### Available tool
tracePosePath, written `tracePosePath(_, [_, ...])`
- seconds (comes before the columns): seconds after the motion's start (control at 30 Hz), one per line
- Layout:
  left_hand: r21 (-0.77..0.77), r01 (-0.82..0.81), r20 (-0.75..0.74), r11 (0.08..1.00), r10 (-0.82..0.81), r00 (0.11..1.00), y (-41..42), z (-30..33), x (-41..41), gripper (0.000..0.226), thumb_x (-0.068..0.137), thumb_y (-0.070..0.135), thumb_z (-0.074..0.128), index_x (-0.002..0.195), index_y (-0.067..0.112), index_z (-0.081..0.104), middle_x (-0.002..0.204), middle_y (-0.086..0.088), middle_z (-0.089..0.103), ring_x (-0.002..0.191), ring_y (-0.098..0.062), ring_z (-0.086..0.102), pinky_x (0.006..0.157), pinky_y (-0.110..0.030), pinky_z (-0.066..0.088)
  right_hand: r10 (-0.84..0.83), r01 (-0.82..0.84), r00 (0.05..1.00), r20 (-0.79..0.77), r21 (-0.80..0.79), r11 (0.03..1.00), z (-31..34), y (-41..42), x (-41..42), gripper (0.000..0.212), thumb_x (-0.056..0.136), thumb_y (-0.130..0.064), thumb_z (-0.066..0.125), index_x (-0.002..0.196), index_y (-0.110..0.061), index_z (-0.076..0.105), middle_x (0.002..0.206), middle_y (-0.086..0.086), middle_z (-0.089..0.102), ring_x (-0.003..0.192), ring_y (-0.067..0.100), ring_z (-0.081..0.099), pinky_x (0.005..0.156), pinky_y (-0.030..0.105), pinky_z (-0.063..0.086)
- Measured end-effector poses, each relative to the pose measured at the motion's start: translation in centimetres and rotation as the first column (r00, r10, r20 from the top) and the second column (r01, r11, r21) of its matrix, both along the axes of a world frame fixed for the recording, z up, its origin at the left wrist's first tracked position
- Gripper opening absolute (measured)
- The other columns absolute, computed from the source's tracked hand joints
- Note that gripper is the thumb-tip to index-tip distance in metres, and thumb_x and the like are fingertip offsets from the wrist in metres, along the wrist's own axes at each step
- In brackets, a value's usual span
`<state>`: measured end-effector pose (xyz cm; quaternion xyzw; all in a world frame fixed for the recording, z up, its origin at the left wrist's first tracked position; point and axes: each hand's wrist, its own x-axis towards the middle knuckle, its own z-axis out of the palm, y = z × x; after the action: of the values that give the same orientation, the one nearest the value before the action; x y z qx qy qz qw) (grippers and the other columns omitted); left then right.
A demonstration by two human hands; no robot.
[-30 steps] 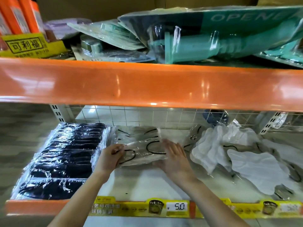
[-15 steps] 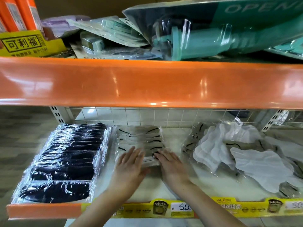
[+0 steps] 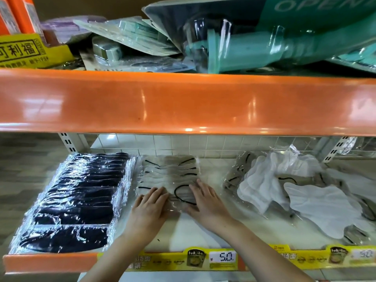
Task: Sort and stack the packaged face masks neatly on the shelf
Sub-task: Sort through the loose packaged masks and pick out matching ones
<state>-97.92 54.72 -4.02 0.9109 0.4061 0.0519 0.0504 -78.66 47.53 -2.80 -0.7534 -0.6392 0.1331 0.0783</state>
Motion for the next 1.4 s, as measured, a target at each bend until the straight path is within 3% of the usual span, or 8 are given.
tracePosePath(0.1, [-0.017,0.003,-0.014,1.0,-0.003,1.0,0.4,0.4,0.2,0.056,0.079,0.051,0.035,0.121,0.027,0.062,0.132,0.006,0.058,0.124,-0.016,0.054,0.094,-0.039,0.048,-0.01,0.009,1.0,-0.017,-0.031,0.999,-0.1,0.5,-0.3,0.07,0.097,-0.054,0.038,0.152,-0.019,0.014,0.161,0.005,-0.005,0.147,0.022,-0.001,0.117,0.035,0.007])
tracePosePath(0.23, [-0.092,0.013,-0.018,0.996,-0.015,1.0,1.2,0.1,0.4,0.079,0.08,0.066,0.025,0.15,0.03,0.019,0.158,0.013,0.007,0.147,-0.013,0.002,0.117,-0.035,0.003,-0.066,0.067,0.997,-0.034,0.006,0.998,-0.5,1.4,-1.0,0.062,0.1,-0.042,0.041,0.151,-0.015,0.018,0.16,0.009,0.0,0.147,0.025,0.002,0.116,0.034,0.013])
tracePosePath(0.37, [-0.024,-0.016,-0.08,1.0,0.014,0.997,1.3,0.4,1.2,0.064,0.097,0.041,0.039,0.151,0.028,0.009,0.159,0.009,-0.002,0.147,-0.015,-0.008,0.117,-0.037,0.0,-0.111,0.114,0.992,-0.061,0.045,0.992,-0.9,2.3,-1.6,0.059,0.099,-0.037,0.042,0.149,-0.012,0.023,0.159,0.011,0.004,0.146,0.027,0.006,0.116,0.036,0.016])
tracePosePath(0.6, [0.013,0.011,0.092,1.0,-0.012,0.996,0.1,-0.5,3.2,0.051,0.071,0.032,0.041,0.118,0.014,0.048,0.123,-0.012,0.061,0.116,-0.034,0.057,0.094,-0.039,0.045,-0.137,0.151,0.985,-0.102,0.152,0.977,-0.2,1.2,-1.1,0.048,0.099,-0.029,0.041,0.144,-0.013,0.033,0.155,0.01,0.021,0.141,0.027,0.02,0.114,0.034,0.023])
tracePosePath(0.7, [0.059,0.053,0.148,0.997,-0.061,0.987,-1.6,0.0,6.1,0.044,0.08,0.03,0.045,0.12,0.015,0.055,0.128,-0.009,0.058,0.121,-0.029,0.055,0.096,-0.037,0.046,-0.136,0.15,0.988,-0.071,0.249,0.957,0.9,-0.2,0.5,0.04,0.096,-0.022,0.046,0.135,-0.013,0.045,0.144,0.007,0.037,0.134,0.026,0.031,0.106,0.037,0.034])
tracePosePath(0.83, [-0.061,0.078,0.197,0.995,-0.065,0.978,-3.7,1.2,11.1,0.046,0.101,0.031,0.033,0.146,0.023,0.029,0.155,0.004,0.024,0.144,-0.016,0.014,0.114,-0.03,0.015,-0.162,0.154,0.987,0.011,0.255,0.955,2.0,-2.4,3.7,0.04,0.096,-0.02,0.046,0.136,-0.014,0.043,0.146,0.003,0.034,0.136,0.023,0.028,0.108,0.031,0.027])
tracePosePath(1.03, [-0.255,0.108,0.377,0.961,-0.005,0.926,-4.9,1.4,17.1,0.035,0.095,0.023,0.043,0.129,0.015,0.05,0.129,-0.006,0.054,0.119,-0.023,0.049,0.098,-0.033,0.039,-0.261,0.272,0.961,-0.093,0.135,0.953,1.0,-3.9,7.3,0.04,0.087,-0.014,0.053,0.127,-0.015,0.047,0.133,0.001,0.044,0.124,0.022,0.045,0.102,0.032,0.037])
tracePosePath(1.4, [-0.353,-0.049,0.446,0.934,0.214,0.869,-4.1,1.5,21.4,0.033,0.093,0.017,0.053,0.124,0.009,0.048,0.12,-0.01,0.058,0.112,-0.025,0.053,0.092,-0.033,0.041,-0.322,0.324,0.946,-0.037,0.13,0.937,-0.4,-5.8,8.8,0.059,0.089,-0.018,0.054,0.142,-0.022,0.029,0.146,-0.005,0.028,0.137,0.014,0.026,0.111,0.027,0.021])
